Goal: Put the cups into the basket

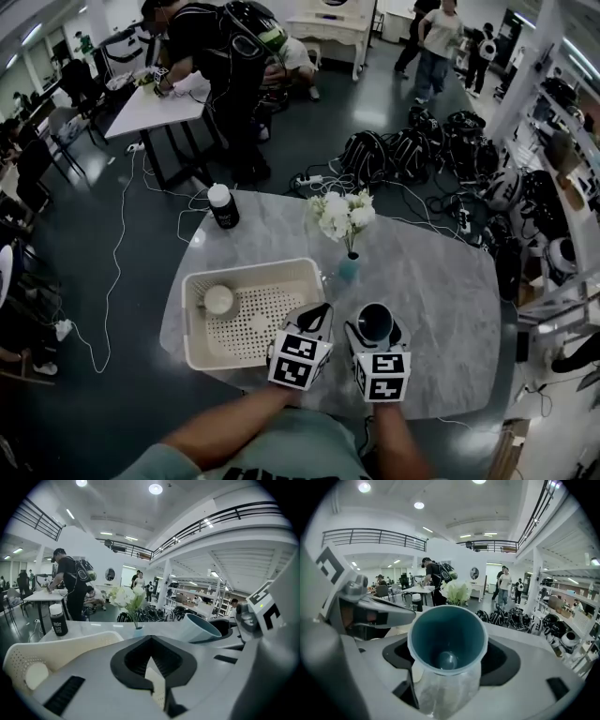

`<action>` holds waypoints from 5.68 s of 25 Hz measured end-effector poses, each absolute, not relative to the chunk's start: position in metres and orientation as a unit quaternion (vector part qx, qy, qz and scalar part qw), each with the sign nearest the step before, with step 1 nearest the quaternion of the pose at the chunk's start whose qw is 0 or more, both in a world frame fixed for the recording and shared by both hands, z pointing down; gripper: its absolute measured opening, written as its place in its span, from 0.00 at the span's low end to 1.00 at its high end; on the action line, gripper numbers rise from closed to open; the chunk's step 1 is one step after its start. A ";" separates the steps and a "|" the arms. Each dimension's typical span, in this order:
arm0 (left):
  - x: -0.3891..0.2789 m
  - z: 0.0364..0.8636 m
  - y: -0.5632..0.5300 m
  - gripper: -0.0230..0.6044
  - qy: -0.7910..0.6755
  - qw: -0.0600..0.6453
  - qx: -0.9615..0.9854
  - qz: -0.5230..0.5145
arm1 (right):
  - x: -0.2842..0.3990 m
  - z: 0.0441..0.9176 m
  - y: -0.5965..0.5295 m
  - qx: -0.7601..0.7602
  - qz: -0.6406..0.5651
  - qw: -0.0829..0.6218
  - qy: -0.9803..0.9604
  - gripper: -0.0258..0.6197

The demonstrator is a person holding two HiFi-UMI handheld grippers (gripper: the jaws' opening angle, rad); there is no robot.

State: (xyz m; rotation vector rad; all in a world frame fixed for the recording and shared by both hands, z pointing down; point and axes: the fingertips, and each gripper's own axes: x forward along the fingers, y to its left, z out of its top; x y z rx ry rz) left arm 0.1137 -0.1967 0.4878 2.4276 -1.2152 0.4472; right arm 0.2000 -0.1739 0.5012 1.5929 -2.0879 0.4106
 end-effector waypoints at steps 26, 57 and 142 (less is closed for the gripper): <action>-0.083 0.490 -0.184 0.05 -0.567 0.207 0.786 0.131 | -0.002 0.506 -0.183 0.401 0.103 0.266 -0.871 0.65; -0.134 0.533 -0.196 0.05 -0.594 0.258 0.747 0.148 | -0.057 0.590 -0.217 0.272 0.114 0.333 -0.896 0.65; -0.039 0.481 -0.018 0.05 -0.614 0.178 0.763 0.096 | 0.050 0.491 -0.032 0.370 0.090 0.233 -0.895 0.06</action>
